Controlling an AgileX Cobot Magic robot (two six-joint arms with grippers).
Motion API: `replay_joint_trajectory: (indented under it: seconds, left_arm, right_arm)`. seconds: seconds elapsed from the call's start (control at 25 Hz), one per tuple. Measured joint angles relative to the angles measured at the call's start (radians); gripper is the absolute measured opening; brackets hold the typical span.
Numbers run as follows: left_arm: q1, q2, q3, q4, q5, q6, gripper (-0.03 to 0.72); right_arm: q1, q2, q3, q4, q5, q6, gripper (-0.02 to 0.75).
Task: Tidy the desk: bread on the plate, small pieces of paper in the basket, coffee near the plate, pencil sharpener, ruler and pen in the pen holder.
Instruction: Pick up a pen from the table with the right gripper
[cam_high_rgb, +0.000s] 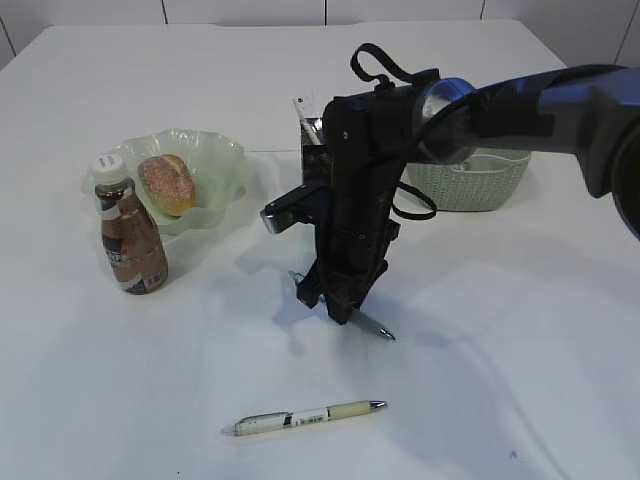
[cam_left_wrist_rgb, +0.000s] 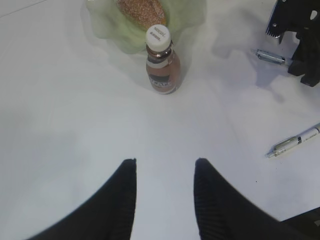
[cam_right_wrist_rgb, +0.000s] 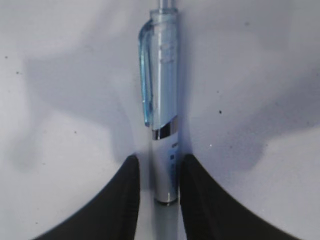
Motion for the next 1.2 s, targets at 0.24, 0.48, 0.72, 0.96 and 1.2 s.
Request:
replay_joint_trajectory:
  seconds: [0.24, 0.48, 0.72, 0.96, 1.2]
  left_arm:
    - [0.0, 0.0, 0.0, 0.0, 0.0, 0.0, 0.268]
    - [0.0, 0.0, 0.0, 0.0, 0.0, 0.0, 0.267]
    - [0.0, 0.0, 0.0, 0.0, 0.0, 0.0, 0.267]
    - [0.0, 0.0, 0.0, 0.0, 0.0, 0.0, 0.267]
    - [0.0, 0.0, 0.0, -0.002, 0.0, 0.0, 0.257]
  right_arm:
    - [0.0, 0.006, -0.014, -0.006, 0.012, 0.017, 0.129]
    - [0.0, 0.021, -0.051, 0.012, 0.045, 0.038, 0.113]
    - [0.0, 0.036, -0.123, 0.048, 0.099, 0.114, 0.113]
    - [0.0, 0.036, -0.214, 0.051, 0.105, 0.118, 0.113]
    - [0.0, 0.008, -0.231, 0.051, 0.109, 0.151, 0.113]
